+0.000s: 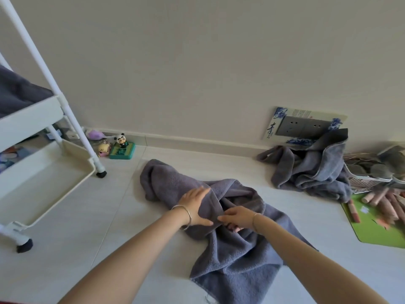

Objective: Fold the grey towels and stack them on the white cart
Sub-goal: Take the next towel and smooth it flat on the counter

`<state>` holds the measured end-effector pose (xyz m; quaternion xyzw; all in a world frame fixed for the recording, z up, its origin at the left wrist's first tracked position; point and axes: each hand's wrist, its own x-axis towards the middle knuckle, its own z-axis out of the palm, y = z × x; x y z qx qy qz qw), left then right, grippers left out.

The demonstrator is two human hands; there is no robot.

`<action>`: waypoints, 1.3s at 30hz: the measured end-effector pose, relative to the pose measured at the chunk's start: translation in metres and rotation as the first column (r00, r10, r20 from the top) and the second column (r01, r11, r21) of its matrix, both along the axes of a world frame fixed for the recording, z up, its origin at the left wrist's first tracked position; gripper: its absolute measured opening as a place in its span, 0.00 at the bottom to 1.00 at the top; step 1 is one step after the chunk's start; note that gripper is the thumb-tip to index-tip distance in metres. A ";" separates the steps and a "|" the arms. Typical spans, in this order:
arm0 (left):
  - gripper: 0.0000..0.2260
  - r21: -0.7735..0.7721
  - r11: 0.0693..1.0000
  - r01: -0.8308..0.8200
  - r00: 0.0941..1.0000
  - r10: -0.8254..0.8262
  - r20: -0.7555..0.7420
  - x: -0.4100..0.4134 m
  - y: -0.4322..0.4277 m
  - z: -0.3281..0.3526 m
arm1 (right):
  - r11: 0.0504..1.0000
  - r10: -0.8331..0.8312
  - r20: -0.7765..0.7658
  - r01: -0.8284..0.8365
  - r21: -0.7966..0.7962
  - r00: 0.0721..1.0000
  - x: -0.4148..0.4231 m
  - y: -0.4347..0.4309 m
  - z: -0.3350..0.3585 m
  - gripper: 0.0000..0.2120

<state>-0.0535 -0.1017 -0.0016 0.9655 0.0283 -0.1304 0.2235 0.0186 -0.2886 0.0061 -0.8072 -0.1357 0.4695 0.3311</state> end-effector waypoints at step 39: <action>0.29 0.345 0.917 -0.200 0.959 0.112 0.259 -0.030 0.031 -0.027 | 0.958 0.287 0.682 -0.226 -0.180 0.673 0.033 0.073 -0.029 0.39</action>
